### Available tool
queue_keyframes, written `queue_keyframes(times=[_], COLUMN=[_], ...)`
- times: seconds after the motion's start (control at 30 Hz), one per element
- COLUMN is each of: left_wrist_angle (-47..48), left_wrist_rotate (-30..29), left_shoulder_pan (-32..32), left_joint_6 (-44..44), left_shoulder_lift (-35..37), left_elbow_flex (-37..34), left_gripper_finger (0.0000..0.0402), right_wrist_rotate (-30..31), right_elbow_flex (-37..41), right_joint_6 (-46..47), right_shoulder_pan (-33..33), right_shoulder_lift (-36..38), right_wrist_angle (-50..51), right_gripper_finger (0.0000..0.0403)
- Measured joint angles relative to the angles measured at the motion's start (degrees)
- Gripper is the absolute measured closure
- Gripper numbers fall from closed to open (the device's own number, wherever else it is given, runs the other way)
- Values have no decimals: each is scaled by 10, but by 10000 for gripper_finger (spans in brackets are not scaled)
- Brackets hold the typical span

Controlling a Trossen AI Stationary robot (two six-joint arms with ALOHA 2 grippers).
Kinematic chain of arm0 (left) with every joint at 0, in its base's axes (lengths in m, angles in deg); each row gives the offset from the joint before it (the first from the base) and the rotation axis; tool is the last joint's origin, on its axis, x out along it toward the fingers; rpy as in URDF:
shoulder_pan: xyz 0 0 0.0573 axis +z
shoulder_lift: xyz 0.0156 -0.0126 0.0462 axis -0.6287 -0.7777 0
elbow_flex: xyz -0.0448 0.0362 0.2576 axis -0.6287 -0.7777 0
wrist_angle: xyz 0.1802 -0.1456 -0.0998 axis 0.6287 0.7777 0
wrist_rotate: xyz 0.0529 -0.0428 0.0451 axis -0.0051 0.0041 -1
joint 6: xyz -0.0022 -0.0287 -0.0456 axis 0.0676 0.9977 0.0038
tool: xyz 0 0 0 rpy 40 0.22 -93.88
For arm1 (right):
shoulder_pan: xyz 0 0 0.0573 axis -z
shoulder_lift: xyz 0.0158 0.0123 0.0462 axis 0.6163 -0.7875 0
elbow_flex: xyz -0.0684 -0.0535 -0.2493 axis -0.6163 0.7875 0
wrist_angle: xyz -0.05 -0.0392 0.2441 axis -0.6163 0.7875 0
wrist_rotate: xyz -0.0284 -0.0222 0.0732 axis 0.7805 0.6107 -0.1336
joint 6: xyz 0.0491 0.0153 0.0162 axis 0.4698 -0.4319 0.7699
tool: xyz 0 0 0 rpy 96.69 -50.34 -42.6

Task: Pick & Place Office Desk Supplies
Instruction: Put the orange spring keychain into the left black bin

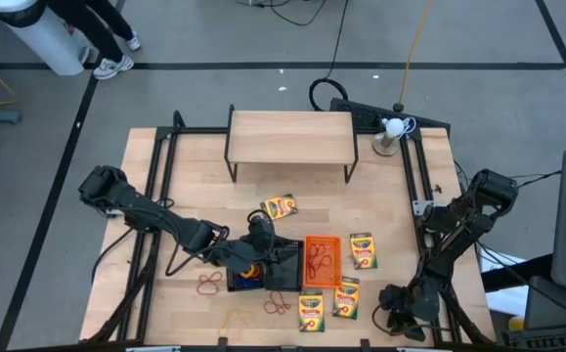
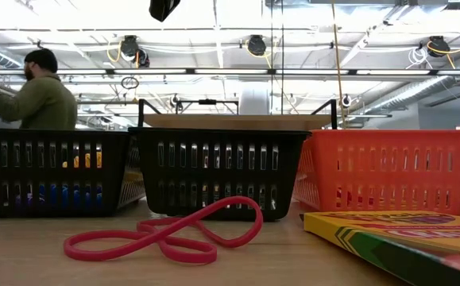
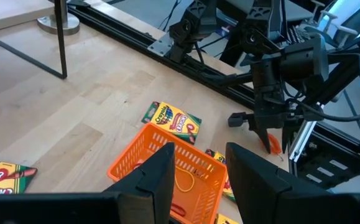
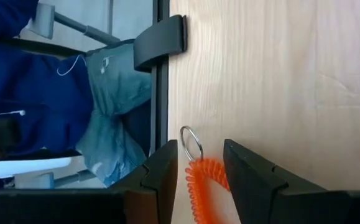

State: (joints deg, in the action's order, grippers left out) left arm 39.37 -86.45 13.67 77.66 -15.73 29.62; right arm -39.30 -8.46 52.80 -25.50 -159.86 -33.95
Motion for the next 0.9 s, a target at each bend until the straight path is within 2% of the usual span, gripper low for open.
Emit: queue_keyframes(times=[0.2,0.43,0.53,0.9], left_wrist_angle=[0,0,1,1], left_wrist_rotate=[0,0,0,2], left_shoulder_pan=[0,0,0,0], left_joint_6=[-14,-16,-14,-12], left_shoulder_lift=[0,0,0,0], left_elbow_flex=[0,0,0,0], left_gripper_finger=[259,259,259,259], right_wrist_rotate=[-15,-30,-30,-17], right_elbow_flex=[-1,-3,-2,0], right_joint_6=[12,-4,-9,-68], right_shoulder_pan=[1,0,-3,-3], right_shoulder_lift=[-17,-98,-116,-95], right_wrist_angle=[-28,-195,-237,-231], right_gripper_finger=[280,282,284,284])
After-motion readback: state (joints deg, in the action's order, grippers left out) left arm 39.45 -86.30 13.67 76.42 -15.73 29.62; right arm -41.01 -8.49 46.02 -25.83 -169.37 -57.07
